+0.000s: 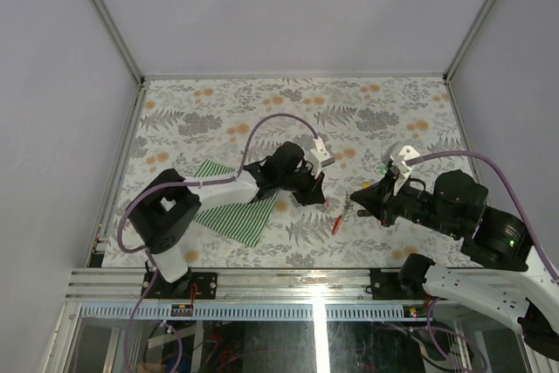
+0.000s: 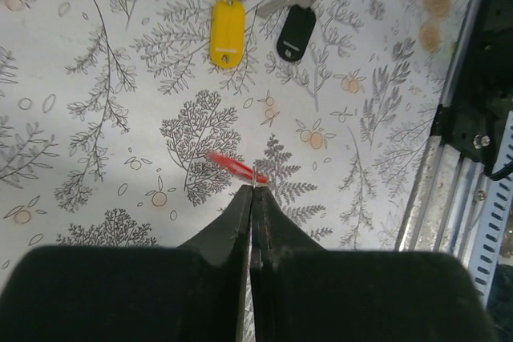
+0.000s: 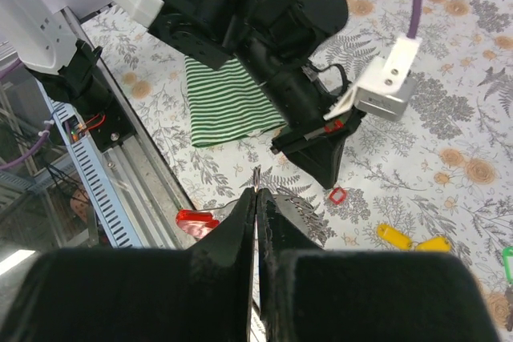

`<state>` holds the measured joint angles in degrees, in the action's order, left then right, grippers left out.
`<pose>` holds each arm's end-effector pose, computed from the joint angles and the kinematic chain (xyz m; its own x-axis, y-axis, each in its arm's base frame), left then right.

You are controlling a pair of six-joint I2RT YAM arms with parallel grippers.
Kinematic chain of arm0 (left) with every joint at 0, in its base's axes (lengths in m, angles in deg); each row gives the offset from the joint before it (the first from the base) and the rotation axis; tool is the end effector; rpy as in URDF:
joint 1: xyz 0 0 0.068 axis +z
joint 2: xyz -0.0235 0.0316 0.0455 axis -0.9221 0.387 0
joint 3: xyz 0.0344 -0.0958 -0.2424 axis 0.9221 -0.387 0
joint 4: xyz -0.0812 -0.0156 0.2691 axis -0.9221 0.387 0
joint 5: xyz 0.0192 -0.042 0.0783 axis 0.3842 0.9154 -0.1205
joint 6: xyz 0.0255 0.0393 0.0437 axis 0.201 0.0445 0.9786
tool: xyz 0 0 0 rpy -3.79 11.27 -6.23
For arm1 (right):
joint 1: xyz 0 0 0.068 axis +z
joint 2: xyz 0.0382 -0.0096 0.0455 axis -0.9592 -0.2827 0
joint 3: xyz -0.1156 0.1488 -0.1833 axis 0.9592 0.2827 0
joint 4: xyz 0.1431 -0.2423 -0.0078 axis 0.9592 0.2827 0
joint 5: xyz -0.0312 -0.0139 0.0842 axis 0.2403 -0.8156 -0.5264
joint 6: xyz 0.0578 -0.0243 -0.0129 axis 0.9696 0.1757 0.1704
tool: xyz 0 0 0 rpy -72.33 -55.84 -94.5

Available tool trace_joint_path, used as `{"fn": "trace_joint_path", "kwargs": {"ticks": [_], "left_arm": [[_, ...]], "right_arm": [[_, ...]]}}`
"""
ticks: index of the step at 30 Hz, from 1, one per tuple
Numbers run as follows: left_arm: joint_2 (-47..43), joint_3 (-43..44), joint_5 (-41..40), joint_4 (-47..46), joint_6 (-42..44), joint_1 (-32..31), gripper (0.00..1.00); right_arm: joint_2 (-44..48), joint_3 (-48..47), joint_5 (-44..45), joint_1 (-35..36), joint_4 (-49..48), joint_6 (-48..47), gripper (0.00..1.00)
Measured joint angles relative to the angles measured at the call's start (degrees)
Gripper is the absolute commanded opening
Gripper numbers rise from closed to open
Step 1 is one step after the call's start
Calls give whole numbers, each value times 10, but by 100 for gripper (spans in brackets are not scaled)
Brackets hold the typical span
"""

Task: Put the keys on the keyring

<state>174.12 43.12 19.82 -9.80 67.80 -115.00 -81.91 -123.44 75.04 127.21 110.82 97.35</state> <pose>0.2475 -0.3090 0.1480 -0.4877 0.4311 -0.7591 0.8677 0.3347 -0.3674 0.0833 0.1181 0.4128 -0.2284 -0.0776 -0.9705 -0.8146 0.5612 0.1468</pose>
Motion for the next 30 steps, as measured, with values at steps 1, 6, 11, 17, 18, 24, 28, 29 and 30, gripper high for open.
{"fn": "trace_joint_path", "kwargs": {"ticks": [1, 6, 11, 17, 18, 24, 28, 29, 30], "left_arm": [[-12, -3, -4, -1, -4, 0, 0], [-86, -27, -32, -10, -25, 0, 0], [-174, -59, -69, -17, -27, 0, 0], [-305, -102, -120, -20, -2, -10, 0], [-333, -111, -132, -21, 7, -15, 0], [-485, -153, -158, -23, 76, -39, 0], [-547, -159, -143, -22, 112, -39, 0], [-562, -160, -134, -22, 121, -39, 0], [-574, -160, -124, -22, 128, -39, 0]], "right_arm": [[1, -1, 2, 0, 0, 0, 0], [6, -9, 11, 0, 0, -5, 0], [8, -10, 8, 0, 0, -6, 0], [-12, -10, -25, 0, -10, -13, 0], [-18, -10, -34, 0, -15, -14, 0], [-48, -10, -87, 0, -49, -30, 0], [-68, -10, -165, 0, -86, -62, 0], [-75, -8, -191, 0, -100, -74, 0], [-79, -6, -207, 0, -109, -81, 0]]}}
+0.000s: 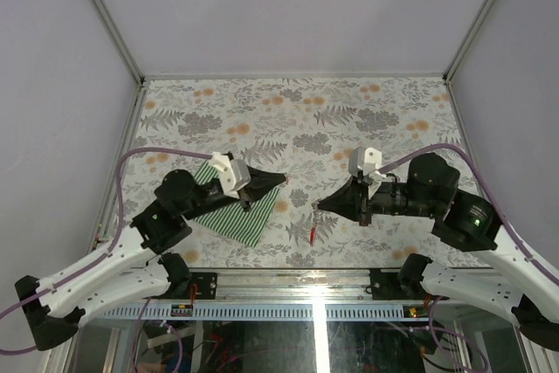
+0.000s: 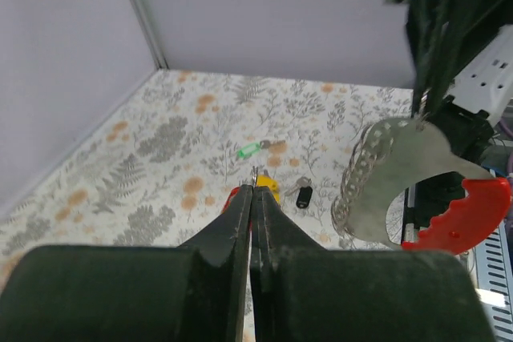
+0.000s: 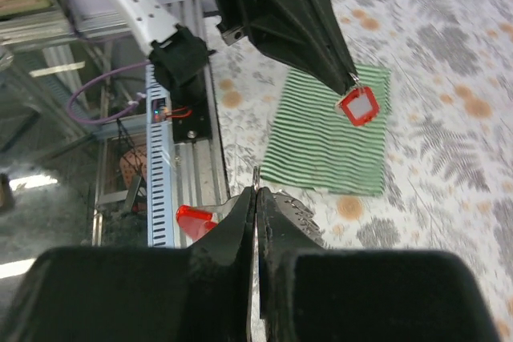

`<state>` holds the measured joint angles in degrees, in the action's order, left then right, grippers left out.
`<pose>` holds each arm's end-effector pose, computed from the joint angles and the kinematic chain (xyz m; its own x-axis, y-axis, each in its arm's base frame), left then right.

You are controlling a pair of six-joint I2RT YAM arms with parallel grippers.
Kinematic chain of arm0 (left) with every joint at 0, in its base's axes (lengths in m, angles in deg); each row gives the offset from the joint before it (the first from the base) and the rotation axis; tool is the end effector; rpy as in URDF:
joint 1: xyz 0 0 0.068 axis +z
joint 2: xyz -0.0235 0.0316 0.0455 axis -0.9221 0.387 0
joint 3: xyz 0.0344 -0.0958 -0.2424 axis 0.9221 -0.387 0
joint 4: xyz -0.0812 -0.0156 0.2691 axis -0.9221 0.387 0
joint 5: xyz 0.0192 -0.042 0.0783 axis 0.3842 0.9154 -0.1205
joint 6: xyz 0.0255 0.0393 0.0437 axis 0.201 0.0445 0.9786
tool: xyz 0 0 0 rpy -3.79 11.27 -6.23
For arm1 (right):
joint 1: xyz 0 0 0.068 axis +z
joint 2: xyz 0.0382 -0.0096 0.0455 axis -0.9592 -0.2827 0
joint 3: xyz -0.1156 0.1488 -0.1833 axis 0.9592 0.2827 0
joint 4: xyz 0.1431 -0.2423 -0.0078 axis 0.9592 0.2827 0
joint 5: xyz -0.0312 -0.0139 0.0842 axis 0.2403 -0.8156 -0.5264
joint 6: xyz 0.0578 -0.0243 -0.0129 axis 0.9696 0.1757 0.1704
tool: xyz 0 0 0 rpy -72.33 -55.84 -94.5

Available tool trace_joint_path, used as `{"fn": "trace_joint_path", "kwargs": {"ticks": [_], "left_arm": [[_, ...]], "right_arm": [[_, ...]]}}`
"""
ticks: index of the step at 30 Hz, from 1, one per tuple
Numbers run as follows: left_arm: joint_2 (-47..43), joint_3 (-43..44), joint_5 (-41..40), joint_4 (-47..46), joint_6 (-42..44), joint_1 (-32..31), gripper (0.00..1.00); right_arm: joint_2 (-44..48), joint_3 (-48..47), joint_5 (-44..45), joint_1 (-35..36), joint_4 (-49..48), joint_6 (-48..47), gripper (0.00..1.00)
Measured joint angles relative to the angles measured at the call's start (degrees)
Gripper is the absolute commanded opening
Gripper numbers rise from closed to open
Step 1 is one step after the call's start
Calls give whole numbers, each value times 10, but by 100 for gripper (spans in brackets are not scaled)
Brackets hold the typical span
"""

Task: Put the keys on the keyring

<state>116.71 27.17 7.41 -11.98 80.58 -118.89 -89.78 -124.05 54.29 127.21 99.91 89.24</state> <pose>0.1293 -0.1869 0.3491 0.1899 -0.0235 -0.9815 0.9135 0.3706 0.1678 0.0928 0.1603 0.4200 -0.0735 -0.1045 -0.9918 -0.9755 0.2141 0.0498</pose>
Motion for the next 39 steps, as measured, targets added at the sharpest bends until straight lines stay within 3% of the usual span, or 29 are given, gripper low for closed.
{"fn": "trace_joint_path", "kwargs": {"ticks": [4, 10, 16, 21, 30, 39], "left_arm": [[-47, 0, 26, 1, 24, 0, 0], [-103, 2, 56, 17, 61, 0, 0], [-105, 21, 75, 57, 91, 0, 0], [-106, 26, 86, 74, 111, 0, 0], [-107, 30, 97, 90, 135, 0, 0], [-111, 30, 113, 97, 149, 0, 0]], "right_arm": [[-17, 17, -65, 0, -53, -38, 0], [-27, 61, -96, 0, -136, -97, 0], [-10, 140, -124, 0, -246, -152, 0], [-10, 144, -146, 0, -290, -175, 0], [-23, 144, -164, 0, -333, -169, 0], [-51, 141, -176, 0, -384, -104, 0]]}}
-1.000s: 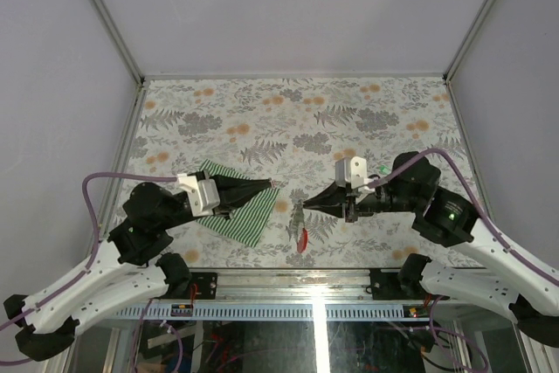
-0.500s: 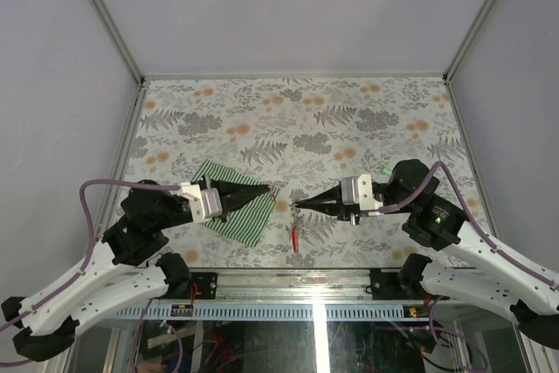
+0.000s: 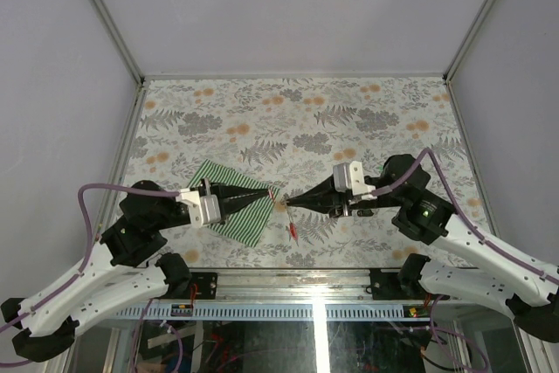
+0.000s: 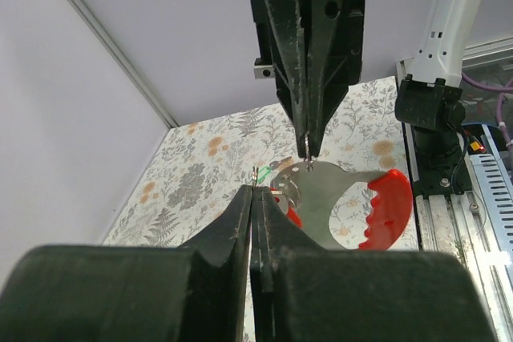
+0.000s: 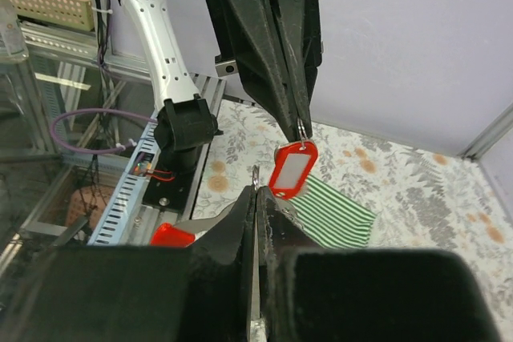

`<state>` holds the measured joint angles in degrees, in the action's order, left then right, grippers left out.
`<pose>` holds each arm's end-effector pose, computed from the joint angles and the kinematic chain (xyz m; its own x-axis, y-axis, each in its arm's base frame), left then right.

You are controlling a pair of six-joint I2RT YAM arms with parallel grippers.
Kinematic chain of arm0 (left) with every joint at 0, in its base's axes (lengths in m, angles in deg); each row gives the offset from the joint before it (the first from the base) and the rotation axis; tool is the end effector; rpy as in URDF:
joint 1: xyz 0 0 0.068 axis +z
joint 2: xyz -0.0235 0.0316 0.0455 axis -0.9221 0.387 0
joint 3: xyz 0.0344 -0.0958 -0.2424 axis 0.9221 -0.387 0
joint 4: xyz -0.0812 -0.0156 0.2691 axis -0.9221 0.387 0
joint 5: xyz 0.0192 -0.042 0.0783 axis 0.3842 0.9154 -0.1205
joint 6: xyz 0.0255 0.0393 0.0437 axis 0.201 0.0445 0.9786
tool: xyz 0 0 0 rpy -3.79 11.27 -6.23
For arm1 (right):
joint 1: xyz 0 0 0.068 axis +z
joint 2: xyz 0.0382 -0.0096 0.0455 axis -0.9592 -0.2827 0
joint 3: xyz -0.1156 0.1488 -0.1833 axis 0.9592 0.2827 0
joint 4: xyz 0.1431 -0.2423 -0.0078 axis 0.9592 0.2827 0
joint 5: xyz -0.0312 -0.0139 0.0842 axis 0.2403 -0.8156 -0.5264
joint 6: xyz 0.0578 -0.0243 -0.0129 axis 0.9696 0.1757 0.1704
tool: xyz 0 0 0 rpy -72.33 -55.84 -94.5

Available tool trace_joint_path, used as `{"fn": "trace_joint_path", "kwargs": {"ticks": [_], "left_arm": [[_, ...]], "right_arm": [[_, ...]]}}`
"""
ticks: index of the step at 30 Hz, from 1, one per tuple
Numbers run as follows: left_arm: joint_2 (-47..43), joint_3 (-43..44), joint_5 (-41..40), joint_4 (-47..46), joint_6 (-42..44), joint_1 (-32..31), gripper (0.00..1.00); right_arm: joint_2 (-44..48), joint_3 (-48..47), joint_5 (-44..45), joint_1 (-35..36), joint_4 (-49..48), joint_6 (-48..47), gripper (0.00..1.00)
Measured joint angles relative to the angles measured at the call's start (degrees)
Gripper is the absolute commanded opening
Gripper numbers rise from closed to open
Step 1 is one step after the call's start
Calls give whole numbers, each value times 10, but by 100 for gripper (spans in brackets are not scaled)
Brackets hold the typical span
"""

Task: Put the keys on the keyring

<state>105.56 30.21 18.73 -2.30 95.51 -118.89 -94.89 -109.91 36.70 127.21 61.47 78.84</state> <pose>0.0877 -0.1490 0.3837 0.4827 -0.0560 -0.8740 0.8603 0.2175 0.4611 0.1077 0.2020 0.3897 0.3002 0.1767 -0.9374 -0.9483 -0.0507 -0.3132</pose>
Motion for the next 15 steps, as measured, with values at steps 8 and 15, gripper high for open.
{"fn": "trace_joint_path", "kwargs": {"ticks": [8, 15], "left_arm": [[-11, 0, 20, 10, 9, 0, 0], [-16, 0, 38, 10, 14, 0, 0]], "right_arm": [[-27, -5, -14, 0, -17, 71, 0], [-35, -18, -14, 0, -33, 116, 0]]}}
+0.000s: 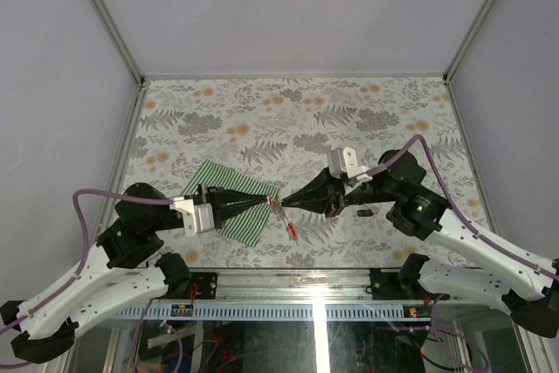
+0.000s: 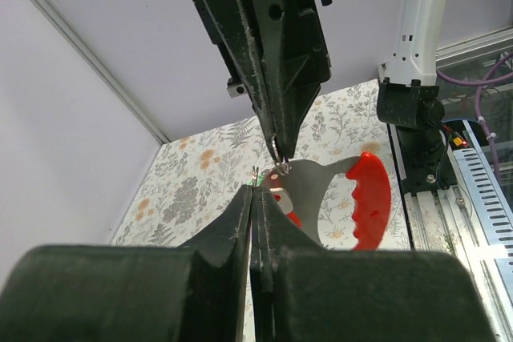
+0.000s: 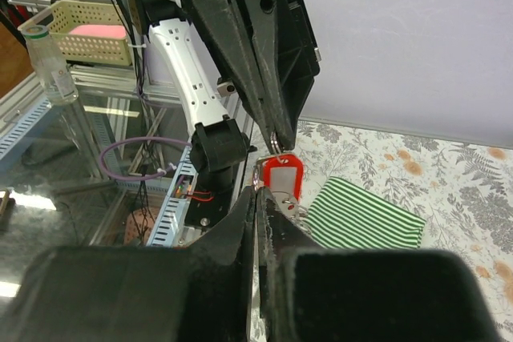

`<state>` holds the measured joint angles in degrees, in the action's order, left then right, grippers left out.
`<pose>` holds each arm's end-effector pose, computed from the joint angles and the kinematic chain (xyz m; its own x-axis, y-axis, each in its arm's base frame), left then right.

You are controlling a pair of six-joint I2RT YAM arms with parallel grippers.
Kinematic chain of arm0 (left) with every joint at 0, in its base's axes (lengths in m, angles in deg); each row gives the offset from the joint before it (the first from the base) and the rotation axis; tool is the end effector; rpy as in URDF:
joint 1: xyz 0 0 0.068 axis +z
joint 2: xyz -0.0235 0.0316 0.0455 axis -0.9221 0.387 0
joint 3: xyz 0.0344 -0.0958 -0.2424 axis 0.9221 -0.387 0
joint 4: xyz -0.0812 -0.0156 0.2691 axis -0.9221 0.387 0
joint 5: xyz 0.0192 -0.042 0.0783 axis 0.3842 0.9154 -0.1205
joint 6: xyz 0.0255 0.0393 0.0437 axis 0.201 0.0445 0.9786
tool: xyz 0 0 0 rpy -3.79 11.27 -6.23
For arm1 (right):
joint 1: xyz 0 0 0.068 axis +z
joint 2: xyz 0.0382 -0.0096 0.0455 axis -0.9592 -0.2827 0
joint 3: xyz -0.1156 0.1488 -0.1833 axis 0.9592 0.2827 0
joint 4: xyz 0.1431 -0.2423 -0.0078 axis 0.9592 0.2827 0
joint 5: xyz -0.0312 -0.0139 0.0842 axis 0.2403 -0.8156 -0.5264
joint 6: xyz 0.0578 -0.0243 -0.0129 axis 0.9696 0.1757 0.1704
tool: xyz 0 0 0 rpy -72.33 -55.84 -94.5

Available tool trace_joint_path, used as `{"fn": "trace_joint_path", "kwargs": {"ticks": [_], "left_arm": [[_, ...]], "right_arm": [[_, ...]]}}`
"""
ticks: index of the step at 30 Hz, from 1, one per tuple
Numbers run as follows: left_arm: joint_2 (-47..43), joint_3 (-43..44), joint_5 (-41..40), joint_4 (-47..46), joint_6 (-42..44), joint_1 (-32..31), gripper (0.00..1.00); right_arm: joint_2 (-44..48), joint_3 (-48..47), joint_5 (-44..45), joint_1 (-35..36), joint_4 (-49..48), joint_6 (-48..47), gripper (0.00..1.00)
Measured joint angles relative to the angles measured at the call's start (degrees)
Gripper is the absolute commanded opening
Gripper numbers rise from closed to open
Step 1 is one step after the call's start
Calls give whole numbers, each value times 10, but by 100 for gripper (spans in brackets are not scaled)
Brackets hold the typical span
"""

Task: Put the keys on the keyring

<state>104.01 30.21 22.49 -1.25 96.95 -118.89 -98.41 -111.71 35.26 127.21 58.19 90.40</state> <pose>0.0802 -0.1440 0.3852 0.5124 -0.0830 -0.8548 0.8531 0.1637 0.4955 0.1143 0.2124 0.3944 0.1199 0.1840 -0.9756 -0.9842 -0.1069 -0.1411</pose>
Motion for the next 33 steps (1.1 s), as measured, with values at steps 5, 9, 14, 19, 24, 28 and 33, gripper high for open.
{"fn": "trace_joint_path", "kwargs": {"ticks": [5, 9, 14, 19, 24, 28, 33], "left_arm": [[-2, 0, 10, 0, 3, 0, 0], [-3, 0, 13, 0, 4, 0, 0], [-3, 0, 15, 0, 5, 0, 0], [-2, 0, 19, 0, 6, 0, 0], [3, 0, 23, 0, 8, 0, 0], [4, 0, 25, 0, 8, 0, 0], [4, 0, 26, 0, 8, 0, 0]], "right_arm": [[-12, -10, 2, 0, -1, 23, 0], [-18, -12, 2, 0, -2, 38, 0], [-22, -12, 2, 0, -2, 49, 0], [-23, -12, 2, 0, -2, 55, 0], [-23, -12, 2, 0, -3, 59, 0], [-23, -12, 2, 0, -3, 62, 0], [-22, -12, 2, 0, -6, 66, 0]]}}
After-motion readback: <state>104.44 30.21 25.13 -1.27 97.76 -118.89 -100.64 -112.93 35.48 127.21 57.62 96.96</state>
